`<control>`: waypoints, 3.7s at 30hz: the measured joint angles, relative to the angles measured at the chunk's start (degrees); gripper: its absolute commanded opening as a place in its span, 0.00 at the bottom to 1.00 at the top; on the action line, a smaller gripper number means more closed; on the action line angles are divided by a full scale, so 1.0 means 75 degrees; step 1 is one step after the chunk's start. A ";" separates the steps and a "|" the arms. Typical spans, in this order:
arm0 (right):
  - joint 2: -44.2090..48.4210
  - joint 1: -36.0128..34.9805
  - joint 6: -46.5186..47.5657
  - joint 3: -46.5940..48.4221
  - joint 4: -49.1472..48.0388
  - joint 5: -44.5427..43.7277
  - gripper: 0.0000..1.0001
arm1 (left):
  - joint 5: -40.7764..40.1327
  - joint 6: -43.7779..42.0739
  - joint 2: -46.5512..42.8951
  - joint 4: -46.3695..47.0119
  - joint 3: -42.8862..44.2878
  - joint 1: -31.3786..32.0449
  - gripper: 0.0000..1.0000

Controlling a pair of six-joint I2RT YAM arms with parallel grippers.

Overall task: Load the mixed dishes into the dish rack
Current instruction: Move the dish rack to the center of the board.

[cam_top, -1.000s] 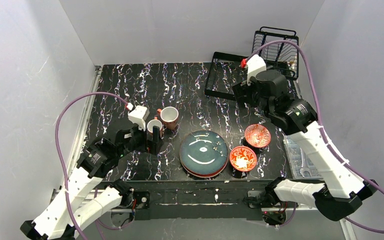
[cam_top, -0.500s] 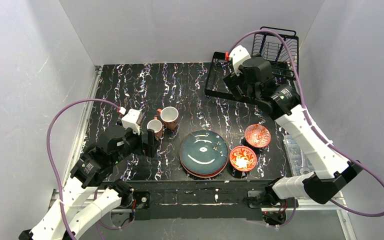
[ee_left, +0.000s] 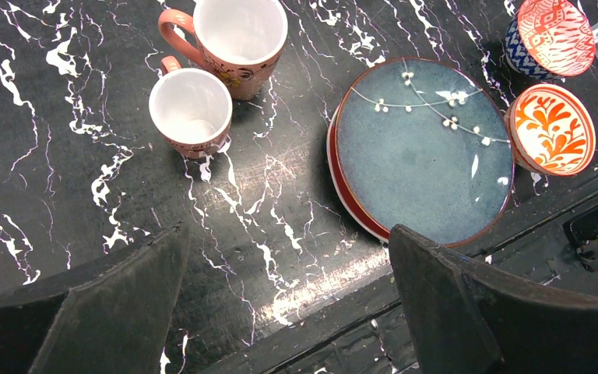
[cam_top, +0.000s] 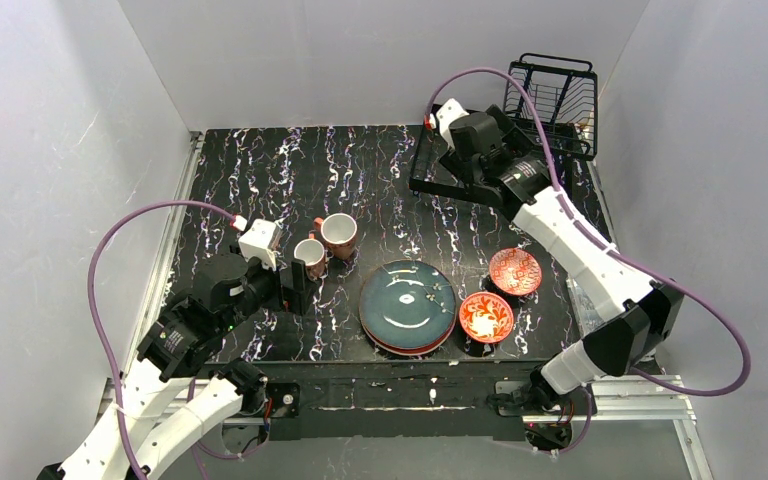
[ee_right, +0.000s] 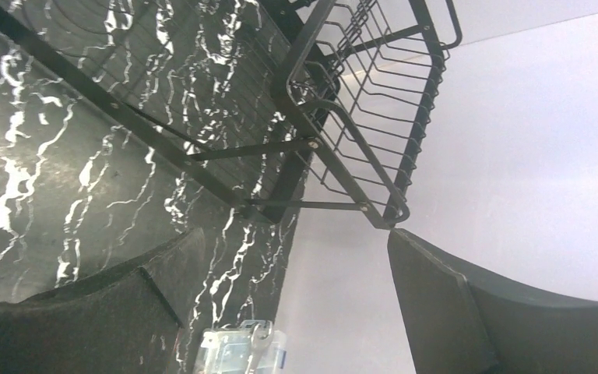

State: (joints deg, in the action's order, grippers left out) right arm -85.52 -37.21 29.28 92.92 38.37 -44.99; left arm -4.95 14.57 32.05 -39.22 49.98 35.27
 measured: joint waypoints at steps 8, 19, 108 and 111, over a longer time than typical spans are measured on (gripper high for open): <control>-0.0370 0.0659 0.0449 -0.0289 -0.0691 -0.0373 0.95 | 0.0003 0.0003 0.0000 0.0000 0.0000 0.0000 0.99; -0.0411 0.1848 0.0583 -0.0685 -0.1498 -0.0137 0.95 | 0.0009 0.0003 -0.0003 0.0000 -0.0003 0.0000 0.99; -0.1075 0.2337 0.0286 0.0163 -0.1641 0.0557 0.93 | -0.0067 0.0009 -0.0198 -0.0003 -0.0073 0.0085 0.99; -0.1148 0.2518 0.0149 0.0507 -0.1649 0.0752 0.93 | -0.0067 0.0006 -0.0198 -0.0003 -0.0073 0.0119 0.99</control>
State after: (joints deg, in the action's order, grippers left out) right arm -94.13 -18.33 30.39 96.73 26.00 -39.35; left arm -5.45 14.61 30.57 -39.24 49.43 36.16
